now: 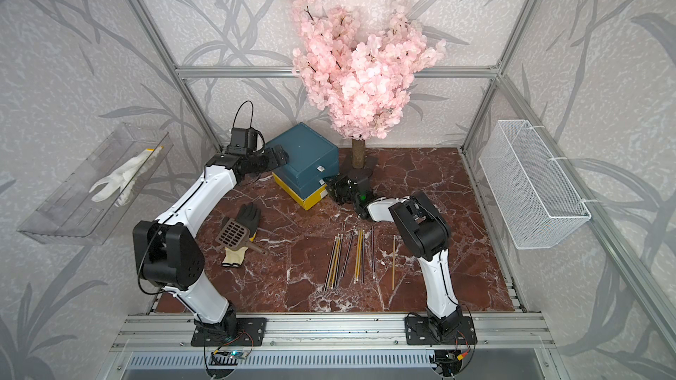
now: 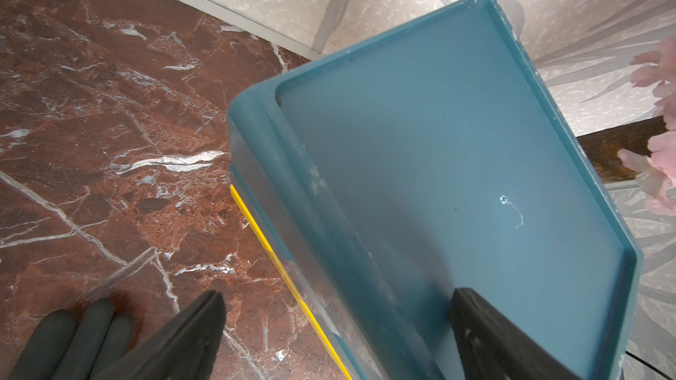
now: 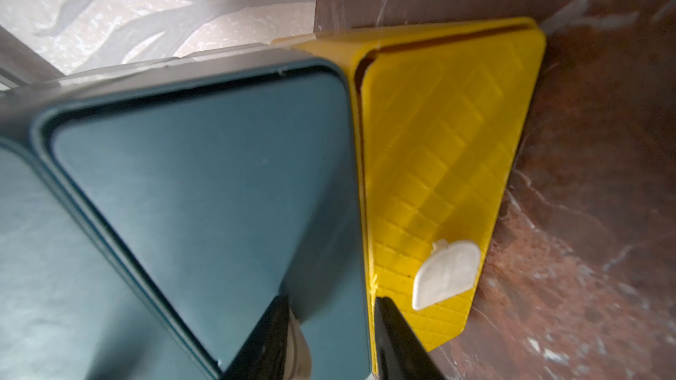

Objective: Please place the pencils in the drawer according to their color
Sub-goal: Open the drawer in the storage box.

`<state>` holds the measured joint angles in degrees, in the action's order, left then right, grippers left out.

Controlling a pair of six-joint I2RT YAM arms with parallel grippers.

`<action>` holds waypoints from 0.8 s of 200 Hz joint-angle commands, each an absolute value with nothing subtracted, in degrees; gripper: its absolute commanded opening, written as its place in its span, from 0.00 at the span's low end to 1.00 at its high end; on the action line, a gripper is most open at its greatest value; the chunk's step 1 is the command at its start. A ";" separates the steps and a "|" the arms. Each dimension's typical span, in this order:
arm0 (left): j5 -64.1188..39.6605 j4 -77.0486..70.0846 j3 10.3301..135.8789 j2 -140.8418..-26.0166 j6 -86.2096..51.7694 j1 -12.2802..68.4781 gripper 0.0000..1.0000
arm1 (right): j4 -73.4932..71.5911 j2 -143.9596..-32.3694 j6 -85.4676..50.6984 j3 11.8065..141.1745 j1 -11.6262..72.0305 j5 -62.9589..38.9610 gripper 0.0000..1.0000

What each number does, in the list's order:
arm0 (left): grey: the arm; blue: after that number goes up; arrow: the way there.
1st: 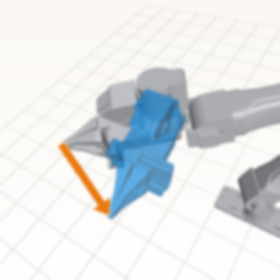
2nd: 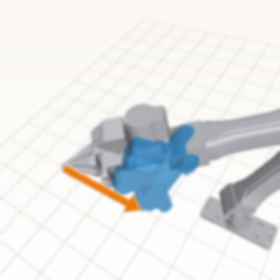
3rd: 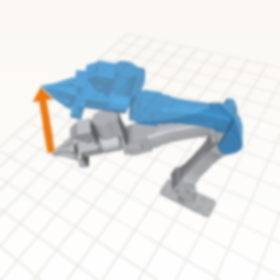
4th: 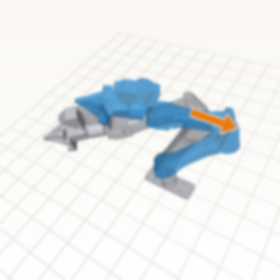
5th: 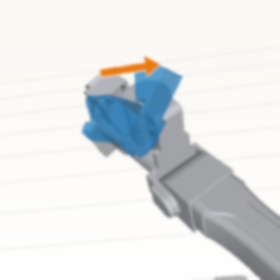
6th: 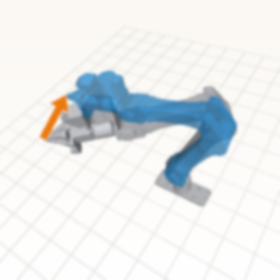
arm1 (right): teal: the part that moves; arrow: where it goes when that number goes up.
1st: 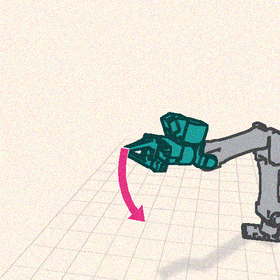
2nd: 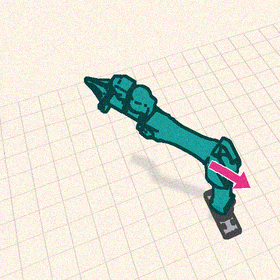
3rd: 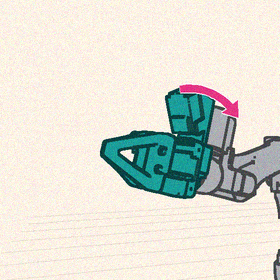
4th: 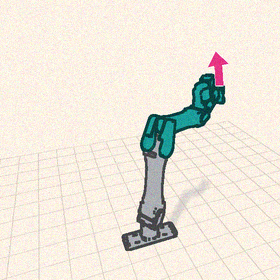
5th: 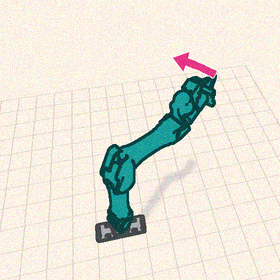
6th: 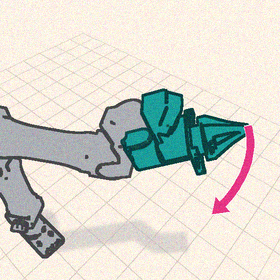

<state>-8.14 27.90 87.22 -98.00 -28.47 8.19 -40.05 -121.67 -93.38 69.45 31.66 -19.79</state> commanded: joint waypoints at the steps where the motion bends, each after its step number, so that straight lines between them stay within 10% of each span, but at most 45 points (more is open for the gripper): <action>1: -7.45 36.35 84.52 -99.00 -26.96 8.78 1.00 | -44.01 -118.75 -93.75 68.14 32.31 -19.47 0.41; 160: -7.35 36.39 84.64 -99.05 -26.95 9.05 1.00 | -46.59 -118.42 -95.34 67.30 33.14 -18.70 0.37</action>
<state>-8.16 27.94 87.22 -97.95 -28.49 8.51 -44.40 -119.85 -94.89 66.61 32.86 -18.50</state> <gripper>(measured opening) 0.999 0.378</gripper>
